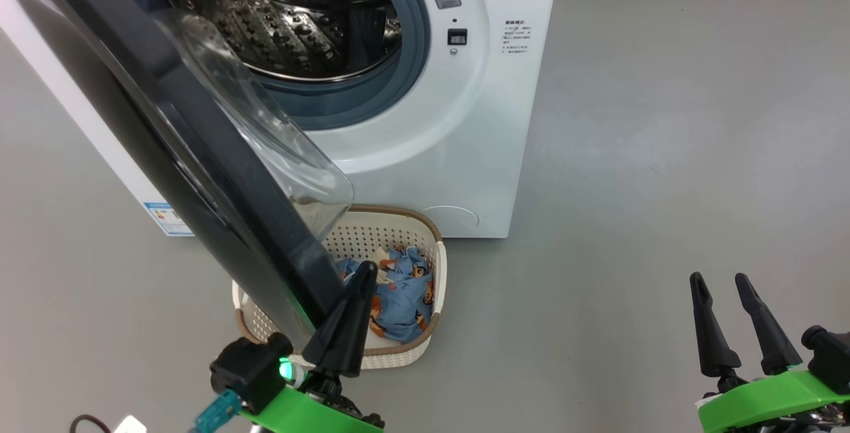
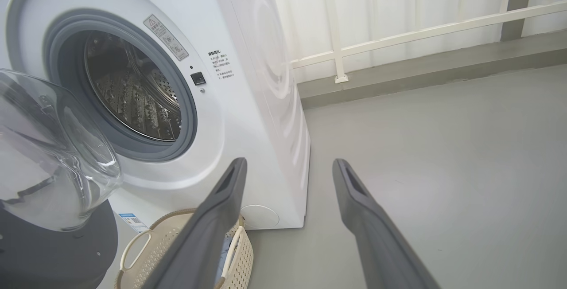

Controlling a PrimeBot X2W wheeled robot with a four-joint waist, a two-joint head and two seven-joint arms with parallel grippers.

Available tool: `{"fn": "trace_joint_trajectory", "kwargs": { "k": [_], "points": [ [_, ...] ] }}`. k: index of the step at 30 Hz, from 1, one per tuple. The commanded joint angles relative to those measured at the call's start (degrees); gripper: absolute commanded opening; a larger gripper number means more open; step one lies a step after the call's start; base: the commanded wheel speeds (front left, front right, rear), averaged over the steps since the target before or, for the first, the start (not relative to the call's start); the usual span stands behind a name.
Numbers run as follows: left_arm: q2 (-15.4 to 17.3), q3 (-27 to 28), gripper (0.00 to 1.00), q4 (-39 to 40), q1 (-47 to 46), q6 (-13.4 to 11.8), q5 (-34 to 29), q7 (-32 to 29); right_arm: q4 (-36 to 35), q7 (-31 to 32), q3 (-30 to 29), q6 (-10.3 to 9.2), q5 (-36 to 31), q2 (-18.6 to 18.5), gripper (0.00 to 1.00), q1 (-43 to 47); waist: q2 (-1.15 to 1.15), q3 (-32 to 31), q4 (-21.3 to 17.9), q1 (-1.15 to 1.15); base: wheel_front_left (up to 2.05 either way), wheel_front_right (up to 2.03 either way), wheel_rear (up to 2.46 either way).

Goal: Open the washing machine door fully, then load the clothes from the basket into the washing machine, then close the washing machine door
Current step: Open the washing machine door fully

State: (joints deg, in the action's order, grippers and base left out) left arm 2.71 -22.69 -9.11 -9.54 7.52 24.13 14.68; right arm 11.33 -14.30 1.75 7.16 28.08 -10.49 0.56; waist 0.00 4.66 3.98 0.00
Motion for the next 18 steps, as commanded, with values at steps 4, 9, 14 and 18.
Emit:
{"fn": "trace_joint_trajectory", "kwargs": {
  "k": [4,9,14,18],
  "points": [
    [0.2,3.2,0.00,0.0,-2.6,0.0,1.0,0.3,-1.9,-0.7,1.2,0.33,-0.4,-1.2,1.00,-1.0,0.00,-0.1,0.4,0.00,0.00,0.00,0.00],
    [0.2,4.1,0.00,-1.1,-2.8,0.0,1.5,0.3,-2.1,-0.7,1.1,0.33,-0.5,-1.3,1.00,-1.1,0.00,0.0,0.9,0.00,0.00,0.00,0.00],
    [0.2,4.9,0.00,-1.7,-3.0,0.0,1.6,0.3,-2.3,-0.7,0.9,0.33,-0.5,-1.6,1.00,-1.1,0.00,0.1,1.8,0.00,0.00,0.00,0.00],
    [0.2,5.6,0.00,-2.0,-2.8,0.0,1.3,0.3,-2.3,-0.7,1.0,0.33,-0.5,-1.7,1.00,-1.0,0.00,0.2,3.0,0.00,0.00,0.00,0.00]
  ]
}}
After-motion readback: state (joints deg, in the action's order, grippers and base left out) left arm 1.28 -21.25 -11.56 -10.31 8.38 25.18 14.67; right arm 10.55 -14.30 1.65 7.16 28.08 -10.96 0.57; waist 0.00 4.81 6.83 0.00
